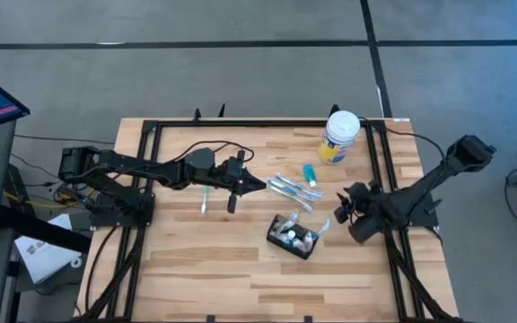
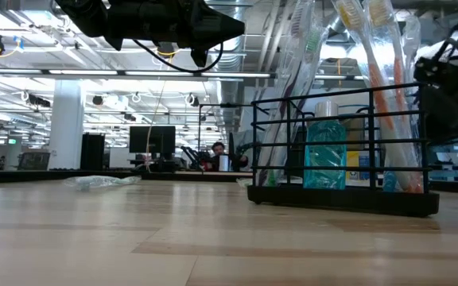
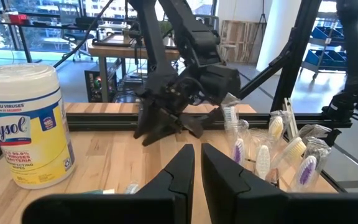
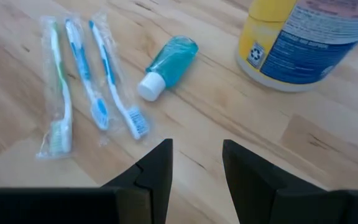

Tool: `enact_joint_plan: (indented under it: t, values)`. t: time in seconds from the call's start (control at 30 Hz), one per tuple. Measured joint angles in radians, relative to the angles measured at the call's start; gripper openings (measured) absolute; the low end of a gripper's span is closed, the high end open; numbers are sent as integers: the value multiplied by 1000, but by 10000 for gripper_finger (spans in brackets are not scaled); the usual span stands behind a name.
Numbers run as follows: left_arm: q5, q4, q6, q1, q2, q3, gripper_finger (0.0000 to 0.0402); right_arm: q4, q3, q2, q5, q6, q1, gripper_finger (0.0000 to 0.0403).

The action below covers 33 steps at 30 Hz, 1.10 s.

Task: Pick & Place toothbrushing station
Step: Put the blue mouthwash into the mesh organizer

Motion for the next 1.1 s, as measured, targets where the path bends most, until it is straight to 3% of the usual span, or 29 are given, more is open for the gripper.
enact_joint_plan:
  t: [0.2, 0.33, 0.53, 0.73, 1.1]
  values:
    - [0, 1, 0, 0, 0, 0, 21, 224, -58, -104, -74, -269, -142, 131]
    - [0, 1, 0, 0, 0, 0, 21, 412, -98, -152, -168, -478, -278, 131]
    - [0, 0, 0, 0, 0, 0, 21, 539, -102, -156, -341, -651, -475, 131]
    - [0, 0, 0, 0, 0, 0, 21, 681, -102, -72, -517, -744, -621, 131]
    - [0, 0, 0, 0, 0, 0, 21, 843, -102, 93, -673, -765, -740, 141]
